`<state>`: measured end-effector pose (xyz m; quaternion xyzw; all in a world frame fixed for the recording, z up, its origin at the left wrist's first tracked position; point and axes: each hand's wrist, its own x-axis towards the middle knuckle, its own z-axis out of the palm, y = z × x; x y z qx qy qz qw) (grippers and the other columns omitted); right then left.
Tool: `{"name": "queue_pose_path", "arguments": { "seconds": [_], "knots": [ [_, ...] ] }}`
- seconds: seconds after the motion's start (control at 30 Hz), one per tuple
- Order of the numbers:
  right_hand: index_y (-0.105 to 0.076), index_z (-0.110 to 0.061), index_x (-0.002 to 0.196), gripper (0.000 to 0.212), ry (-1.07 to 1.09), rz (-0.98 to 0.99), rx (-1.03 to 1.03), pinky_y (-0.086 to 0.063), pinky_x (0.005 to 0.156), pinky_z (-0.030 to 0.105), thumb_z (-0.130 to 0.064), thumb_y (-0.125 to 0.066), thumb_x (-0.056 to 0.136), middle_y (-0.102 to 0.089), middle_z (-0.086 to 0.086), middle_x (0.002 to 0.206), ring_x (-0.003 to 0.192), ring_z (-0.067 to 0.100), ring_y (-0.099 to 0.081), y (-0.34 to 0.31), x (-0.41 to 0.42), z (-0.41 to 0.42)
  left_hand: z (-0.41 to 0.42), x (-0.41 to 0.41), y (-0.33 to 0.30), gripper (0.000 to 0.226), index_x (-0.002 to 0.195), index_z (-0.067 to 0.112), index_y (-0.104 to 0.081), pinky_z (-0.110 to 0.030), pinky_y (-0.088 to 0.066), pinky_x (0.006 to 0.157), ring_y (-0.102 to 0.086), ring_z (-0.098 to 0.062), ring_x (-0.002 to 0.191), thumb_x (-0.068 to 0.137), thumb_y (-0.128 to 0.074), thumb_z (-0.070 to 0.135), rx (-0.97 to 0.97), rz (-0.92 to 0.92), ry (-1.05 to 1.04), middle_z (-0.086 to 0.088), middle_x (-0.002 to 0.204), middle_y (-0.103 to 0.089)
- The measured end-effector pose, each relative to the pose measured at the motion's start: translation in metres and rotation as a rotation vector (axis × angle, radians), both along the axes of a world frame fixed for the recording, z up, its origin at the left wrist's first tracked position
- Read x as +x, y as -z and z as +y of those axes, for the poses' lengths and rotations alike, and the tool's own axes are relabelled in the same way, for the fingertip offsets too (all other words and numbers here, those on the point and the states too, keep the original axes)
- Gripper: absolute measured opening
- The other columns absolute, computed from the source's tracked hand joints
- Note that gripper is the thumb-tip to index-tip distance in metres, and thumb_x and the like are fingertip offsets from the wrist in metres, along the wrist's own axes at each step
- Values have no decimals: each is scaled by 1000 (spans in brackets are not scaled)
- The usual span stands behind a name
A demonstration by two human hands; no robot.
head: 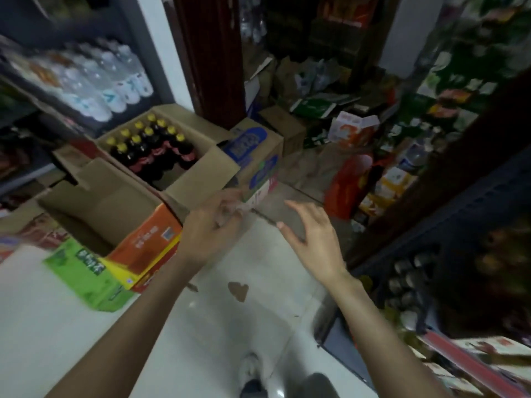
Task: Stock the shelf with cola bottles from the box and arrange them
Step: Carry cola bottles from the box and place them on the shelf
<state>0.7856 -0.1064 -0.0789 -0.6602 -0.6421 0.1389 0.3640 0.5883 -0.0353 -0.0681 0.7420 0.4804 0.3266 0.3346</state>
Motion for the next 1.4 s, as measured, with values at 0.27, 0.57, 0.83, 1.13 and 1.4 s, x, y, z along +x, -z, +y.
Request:
{"name": "queue_pose_path", "arguments": {
  "seconds": [0.27,0.57,0.83,1.13,1.4],
  "knots": [
    [-54,-10,132,47,-101,65,-179,-28,93,14,-24,-68,89,-59,8,125,119,28,-50,39,-55,142,117,-89,55,35,125,20,-53,-31,-48,78,-59,-12,99,91,-61,24,-24,59,-338,8,115,-61],
    [-48,-11,136,55,-209,95,-203,-46,97,35,-22,-70,87,-60,9,128,121,23,-54,79,-130,326,261,-170,93,41,129,18,-50,-35,-48,92,-57,-11,109,91,-62,22,-137,25,-545,5,119,-59],
    [-33,-11,146,68,-142,33,-389,-35,108,33,-26,-67,89,-43,8,146,136,22,-39,155,-195,488,415,-211,167,55,138,19,-39,-29,-45,97,-51,-7,116,90,-63,25,-240,89,-453,2,134,-52],
    [-26,-16,147,84,83,-75,-550,-41,103,44,-20,-75,80,-36,6,149,137,25,-35,280,-243,572,537,-195,288,68,148,16,-26,-22,-38,103,-43,-14,131,91,-62,18,-285,152,-264,-4,146,-41],
    [-37,-16,141,73,229,4,-485,-45,91,45,-22,-77,79,-47,4,140,127,28,-48,312,-259,598,589,-171,331,59,143,11,-40,-29,-37,109,-41,-22,133,89,-65,16,-146,157,-168,-5,140,-50]
  ]
}}
